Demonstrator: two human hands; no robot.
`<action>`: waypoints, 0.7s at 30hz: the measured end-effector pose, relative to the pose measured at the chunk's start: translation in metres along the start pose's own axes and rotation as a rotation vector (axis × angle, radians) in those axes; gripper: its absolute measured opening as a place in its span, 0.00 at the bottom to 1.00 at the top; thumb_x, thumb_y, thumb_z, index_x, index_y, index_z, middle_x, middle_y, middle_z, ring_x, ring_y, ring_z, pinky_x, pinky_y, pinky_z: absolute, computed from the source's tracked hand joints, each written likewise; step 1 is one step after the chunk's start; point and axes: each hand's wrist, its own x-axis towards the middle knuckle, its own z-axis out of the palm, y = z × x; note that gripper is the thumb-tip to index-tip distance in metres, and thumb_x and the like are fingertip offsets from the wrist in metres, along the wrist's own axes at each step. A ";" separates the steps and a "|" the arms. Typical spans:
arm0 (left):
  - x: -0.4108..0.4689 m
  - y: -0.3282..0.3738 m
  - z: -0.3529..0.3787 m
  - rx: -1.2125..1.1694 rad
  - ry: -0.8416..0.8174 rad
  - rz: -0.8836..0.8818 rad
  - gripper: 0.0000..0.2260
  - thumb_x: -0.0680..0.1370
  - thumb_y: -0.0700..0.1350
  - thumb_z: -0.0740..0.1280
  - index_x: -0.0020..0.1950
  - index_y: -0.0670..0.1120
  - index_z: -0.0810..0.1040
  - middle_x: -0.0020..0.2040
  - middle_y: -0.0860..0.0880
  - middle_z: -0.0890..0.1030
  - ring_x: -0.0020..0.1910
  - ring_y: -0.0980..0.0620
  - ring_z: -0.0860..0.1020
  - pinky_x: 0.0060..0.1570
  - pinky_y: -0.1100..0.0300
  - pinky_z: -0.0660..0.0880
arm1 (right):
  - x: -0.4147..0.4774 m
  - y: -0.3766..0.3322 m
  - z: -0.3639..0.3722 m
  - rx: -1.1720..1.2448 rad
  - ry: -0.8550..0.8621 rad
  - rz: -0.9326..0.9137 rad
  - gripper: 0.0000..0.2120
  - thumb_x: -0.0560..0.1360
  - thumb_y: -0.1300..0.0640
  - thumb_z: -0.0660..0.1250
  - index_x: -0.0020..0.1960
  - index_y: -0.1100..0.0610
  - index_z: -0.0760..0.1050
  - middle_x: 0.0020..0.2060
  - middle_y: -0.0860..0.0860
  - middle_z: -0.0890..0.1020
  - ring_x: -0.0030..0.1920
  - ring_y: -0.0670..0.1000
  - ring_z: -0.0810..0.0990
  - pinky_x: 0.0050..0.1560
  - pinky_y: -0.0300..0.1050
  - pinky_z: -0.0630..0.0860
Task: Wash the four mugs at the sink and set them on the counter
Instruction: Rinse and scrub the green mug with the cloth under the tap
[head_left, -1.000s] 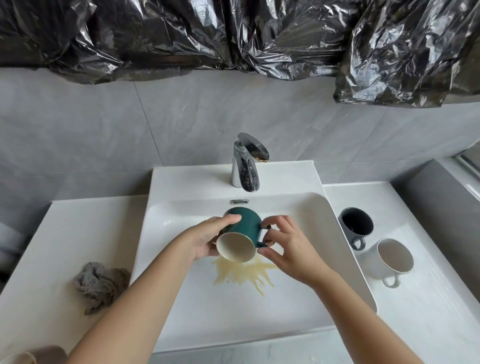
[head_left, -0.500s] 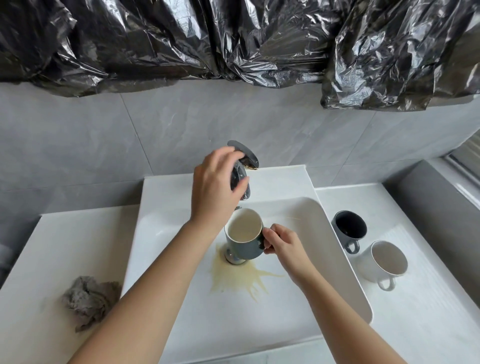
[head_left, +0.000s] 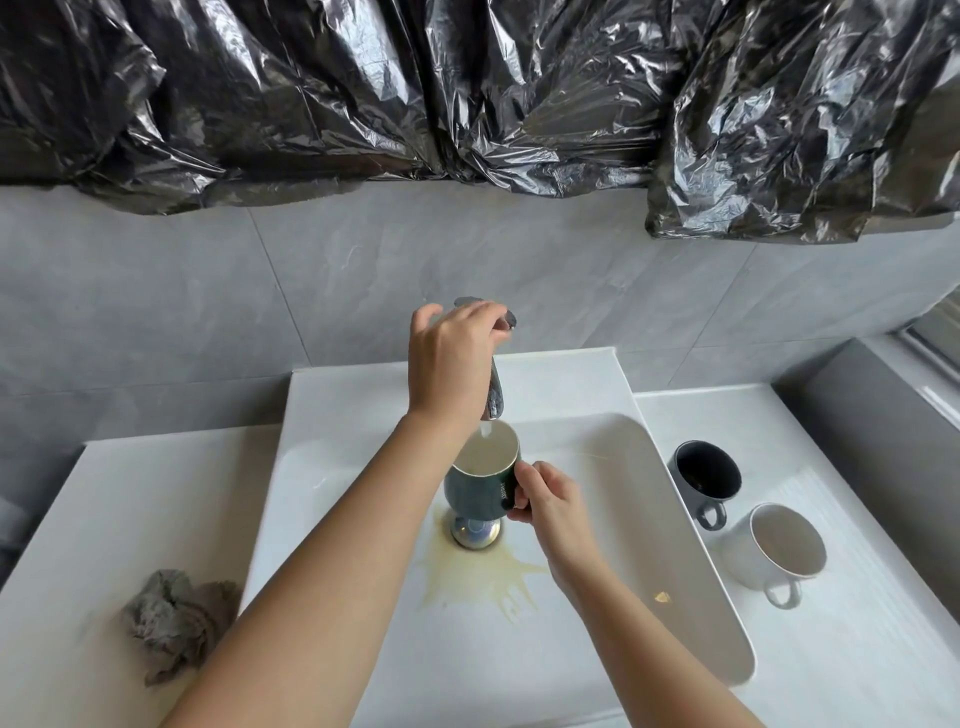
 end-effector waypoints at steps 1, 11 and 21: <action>0.004 -0.001 -0.001 -0.006 0.023 -0.025 0.03 0.70 0.40 0.73 0.41 0.47 0.82 0.37 0.53 0.84 0.33 0.55 0.69 0.47 0.60 0.61 | 0.000 0.000 0.001 0.003 0.001 -0.002 0.12 0.79 0.61 0.62 0.37 0.61 0.68 0.31 0.54 0.71 0.33 0.50 0.72 0.36 0.37 0.76; -0.014 -0.006 -0.015 -0.148 -0.060 -0.112 0.10 0.75 0.39 0.69 0.56 0.43 0.81 0.52 0.48 0.83 0.50 0.47 0.79 0.54 0.55 0.73 | -0.001 0.009 0.000 0.010 -0.013 -0.044 0.13 0.80 0.61 0.61 0.36 0.62 0.71 0.29 0.52 0.75 0.32 0.48 0.74 0.39 0.42 0.75; -0.133 -0.047 -0.023 0.098 -0.865 0.242 0.13 0.74 0.48 0.61 0.57 0.54 0.77 0.51 0.57 0.80 0.57 0.58 0.74 0.75 0.45 0.45 | 0.010 0.023 -0.012 -0.254 -0.107 -0.224 0.21 0.70 0.47 0.63 0.34 0.65 0.63 0.30 0.52 0.66 0.33 0.48 0.64 0.34 0.46 0.61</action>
